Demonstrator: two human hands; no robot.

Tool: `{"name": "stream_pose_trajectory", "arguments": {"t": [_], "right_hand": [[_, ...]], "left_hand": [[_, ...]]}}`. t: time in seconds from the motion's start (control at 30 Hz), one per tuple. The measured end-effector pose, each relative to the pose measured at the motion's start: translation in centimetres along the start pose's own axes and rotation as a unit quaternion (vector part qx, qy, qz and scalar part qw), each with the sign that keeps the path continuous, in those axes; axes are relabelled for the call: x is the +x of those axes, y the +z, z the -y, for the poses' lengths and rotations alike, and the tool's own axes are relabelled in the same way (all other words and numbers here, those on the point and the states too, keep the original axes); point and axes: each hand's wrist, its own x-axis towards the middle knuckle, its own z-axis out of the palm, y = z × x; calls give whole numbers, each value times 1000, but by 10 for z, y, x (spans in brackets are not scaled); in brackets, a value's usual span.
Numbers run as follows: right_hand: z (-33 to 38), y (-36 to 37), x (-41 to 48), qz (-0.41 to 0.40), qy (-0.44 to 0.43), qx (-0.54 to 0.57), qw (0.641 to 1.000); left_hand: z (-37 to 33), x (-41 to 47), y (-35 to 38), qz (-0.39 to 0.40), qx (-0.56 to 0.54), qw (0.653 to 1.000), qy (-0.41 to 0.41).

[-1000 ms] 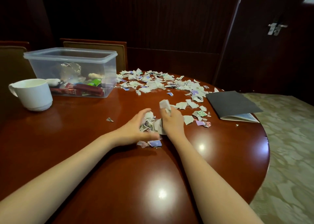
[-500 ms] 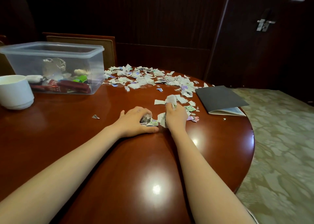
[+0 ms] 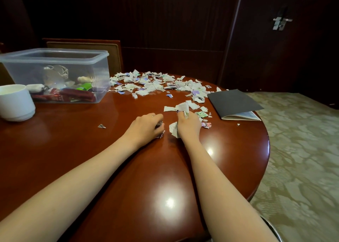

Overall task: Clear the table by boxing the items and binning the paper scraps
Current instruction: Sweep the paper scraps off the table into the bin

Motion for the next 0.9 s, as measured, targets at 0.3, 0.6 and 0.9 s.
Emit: {"name": "stream_pose_trajectory", "arguments": {"t": [0.3, 0.6, 0.9], "right_hand": [[6, -6, -8, 12, 1, 25, 1000], [15, -1, -20, 34, 123, 194, 973], [6, -42, -20, -13, 218, 320, 922]], "left_hand": [[-5, 21, -33, -117, -383, 862, -311], [-26, 31, -46, -119, -716, 505, -467], [-83, 44, -40, -107, -827, 379, -401]]}}
